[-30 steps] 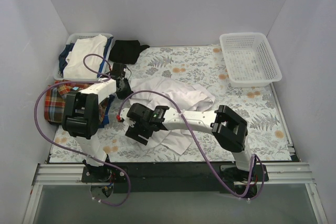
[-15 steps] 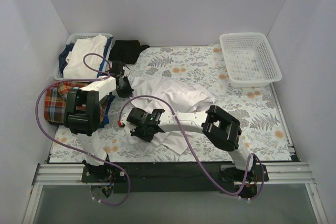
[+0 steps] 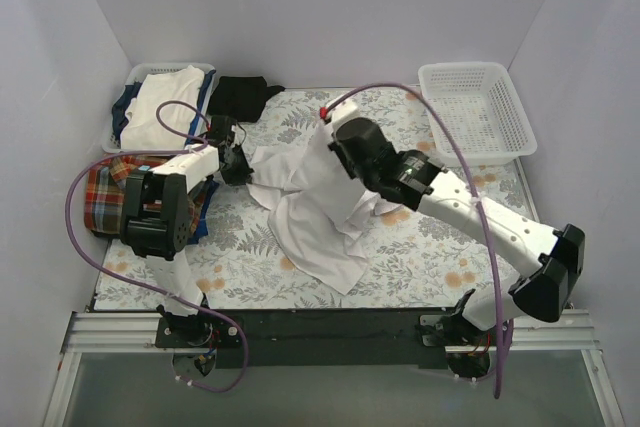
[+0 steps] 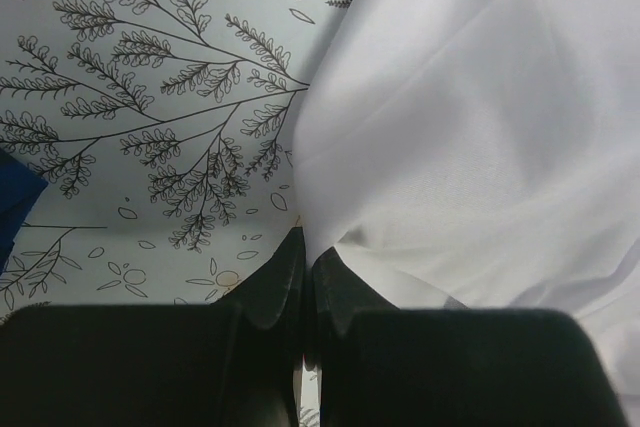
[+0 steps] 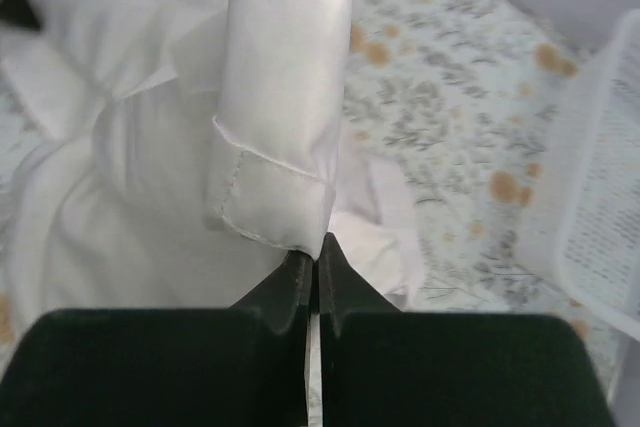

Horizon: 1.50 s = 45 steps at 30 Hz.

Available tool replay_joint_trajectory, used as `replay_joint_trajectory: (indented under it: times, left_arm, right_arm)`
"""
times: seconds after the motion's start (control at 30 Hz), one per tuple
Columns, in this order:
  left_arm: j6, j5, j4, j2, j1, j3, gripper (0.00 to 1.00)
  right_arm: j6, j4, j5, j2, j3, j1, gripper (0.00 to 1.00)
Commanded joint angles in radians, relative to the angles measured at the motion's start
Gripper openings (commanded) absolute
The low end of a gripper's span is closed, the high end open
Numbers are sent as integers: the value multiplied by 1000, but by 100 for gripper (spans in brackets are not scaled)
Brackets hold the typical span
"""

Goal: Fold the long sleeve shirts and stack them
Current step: Flatten the shirt out

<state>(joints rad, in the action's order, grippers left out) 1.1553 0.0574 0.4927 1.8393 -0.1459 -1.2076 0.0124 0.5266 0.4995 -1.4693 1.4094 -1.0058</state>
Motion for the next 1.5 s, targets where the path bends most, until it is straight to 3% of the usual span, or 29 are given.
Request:
replay_joint_trajectory:
  times: [0.0,0.13,0.2,0.33,0.53,0.77,0.87,1.0,1.1,1.2,1.33,1.47]
  left_arm:
    - [-22,30,0,-94,5,-49,0]
    - [-31,51,7,-132,5,-75,0]
    - [-42,70,12,-158,5,-96,0]
    - [-60,82,27,-201,3,-145,0]
    - [-88,98,50,-267,-1,-225,0]
    - [-97,82,84,-311,-1,-349,0]
    - [-94,87,89,-298,-1,-407,0]
    - [-91,97,86,-232,-1,-476,0]
    - [-91,108,70,-154,-3,-526,0]
    - [-80,127,43,-77,-3,-622,0]
    - [-46,194,9,113,-14,-807,0]
    - [-37,240,-8,291,-56,-985,0]
  right_arm:
    - [-86,-62,298,21,104,91,1]
    - [-257,-231,506,1,230,130,1]
    - [-327,-316,539,-2,301,139,1]
    - [-509,-560,547,-2,426,150,1]
    - [-711,-798,511,7,571,150,1]
    - [-733,-882,426,108,658,150,1]
    - [-692,-884,399,185,623,150,1]
    - [-648,-884,415,297,437,150,1]
    - [-592,-809,496,369,346,148,1]
    - [-413,-529,562,452,225,147,1]
    - [31,-191,579,620,56,145,1]
    - [293,27,550,722,-76,145,1]
